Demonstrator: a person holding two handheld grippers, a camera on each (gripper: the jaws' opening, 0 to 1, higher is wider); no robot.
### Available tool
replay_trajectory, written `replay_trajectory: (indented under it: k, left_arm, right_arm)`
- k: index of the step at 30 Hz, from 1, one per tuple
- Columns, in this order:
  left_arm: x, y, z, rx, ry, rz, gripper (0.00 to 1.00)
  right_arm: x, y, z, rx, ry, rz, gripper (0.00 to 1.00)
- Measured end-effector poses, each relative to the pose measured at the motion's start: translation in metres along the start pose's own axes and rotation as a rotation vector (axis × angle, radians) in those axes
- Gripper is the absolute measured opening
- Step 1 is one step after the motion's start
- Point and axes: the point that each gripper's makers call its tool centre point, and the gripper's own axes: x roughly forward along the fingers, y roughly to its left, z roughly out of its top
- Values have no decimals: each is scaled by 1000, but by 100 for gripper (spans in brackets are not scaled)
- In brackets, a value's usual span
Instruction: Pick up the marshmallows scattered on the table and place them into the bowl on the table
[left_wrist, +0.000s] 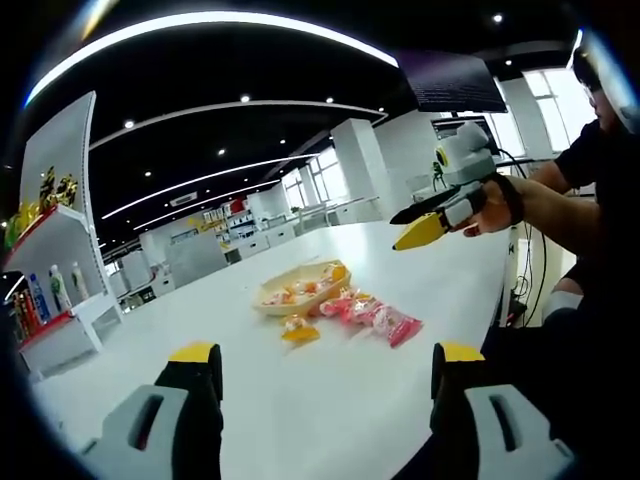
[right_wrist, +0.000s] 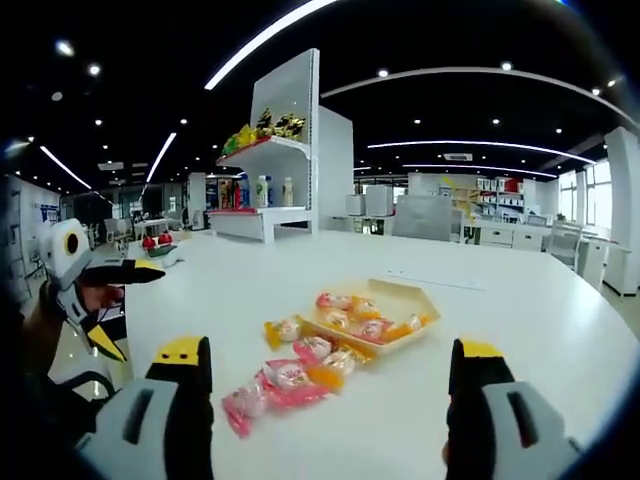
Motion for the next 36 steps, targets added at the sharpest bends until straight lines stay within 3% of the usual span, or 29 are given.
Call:
replay_trajectory:
  k: [36]
  left_arm:
    - [1, -4, -2, -2, 3, -6, 85]
  right_arm:
    - [-1, 9, -7, -5, 19, 16, 95]
